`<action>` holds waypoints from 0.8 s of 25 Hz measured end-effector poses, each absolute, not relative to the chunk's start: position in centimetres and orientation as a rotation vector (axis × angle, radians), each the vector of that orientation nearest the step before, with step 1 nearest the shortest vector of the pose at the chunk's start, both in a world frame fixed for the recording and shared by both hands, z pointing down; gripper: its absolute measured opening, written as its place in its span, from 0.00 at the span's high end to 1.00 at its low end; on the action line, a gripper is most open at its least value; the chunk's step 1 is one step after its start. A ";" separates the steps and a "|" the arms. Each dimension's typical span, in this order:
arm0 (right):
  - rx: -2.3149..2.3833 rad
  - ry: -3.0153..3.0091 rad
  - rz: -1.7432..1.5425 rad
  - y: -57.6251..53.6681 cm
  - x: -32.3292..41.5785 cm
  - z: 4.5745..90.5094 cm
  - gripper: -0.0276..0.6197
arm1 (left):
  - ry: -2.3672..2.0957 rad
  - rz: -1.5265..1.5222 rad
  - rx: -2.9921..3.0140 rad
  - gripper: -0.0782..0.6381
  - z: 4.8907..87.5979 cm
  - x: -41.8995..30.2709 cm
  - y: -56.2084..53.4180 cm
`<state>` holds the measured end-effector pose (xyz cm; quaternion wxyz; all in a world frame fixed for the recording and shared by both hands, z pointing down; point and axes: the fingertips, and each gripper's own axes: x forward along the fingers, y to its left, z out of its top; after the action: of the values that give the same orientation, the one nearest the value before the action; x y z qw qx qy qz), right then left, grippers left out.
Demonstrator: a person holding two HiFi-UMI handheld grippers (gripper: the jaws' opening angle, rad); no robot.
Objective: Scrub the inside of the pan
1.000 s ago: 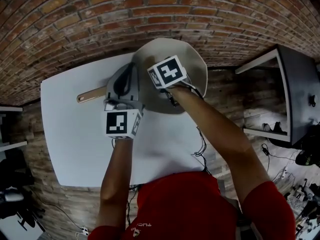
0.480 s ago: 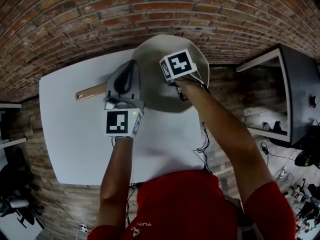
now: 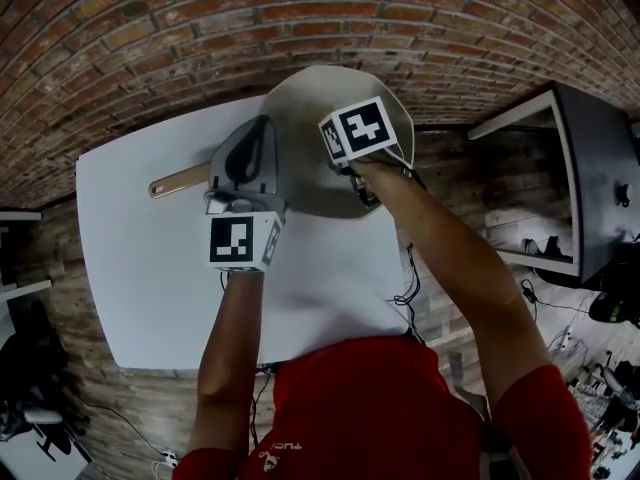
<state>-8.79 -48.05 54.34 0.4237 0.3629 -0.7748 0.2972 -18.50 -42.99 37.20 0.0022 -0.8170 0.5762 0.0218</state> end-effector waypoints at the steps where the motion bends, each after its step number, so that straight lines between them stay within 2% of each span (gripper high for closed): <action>1: 0.871 -1.957 0.745 -47.4 -9.9 54.1 0.84 | 1.812 0.068 -2.561 0.87 37.2 -18.7 -43.0; 7: 0.697 -1.933 0.696 -44.0 -13.4 55.2 0.84 | 1.821 0.072 -2.554 0.87 37.2 -18.9 -42.7; 20: 0.819 -1.761 0.698 -45.3 -5.9 56.1 0.84 | 1.807 0.119 -2.573 0.87 37.1 -18.6 -42.3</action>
<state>-5.89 -45.29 56.07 0.5133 0.3407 -0.7323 0.2902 -18.55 -42.33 37.07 -0.0023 -0.8178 0.5742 0.0379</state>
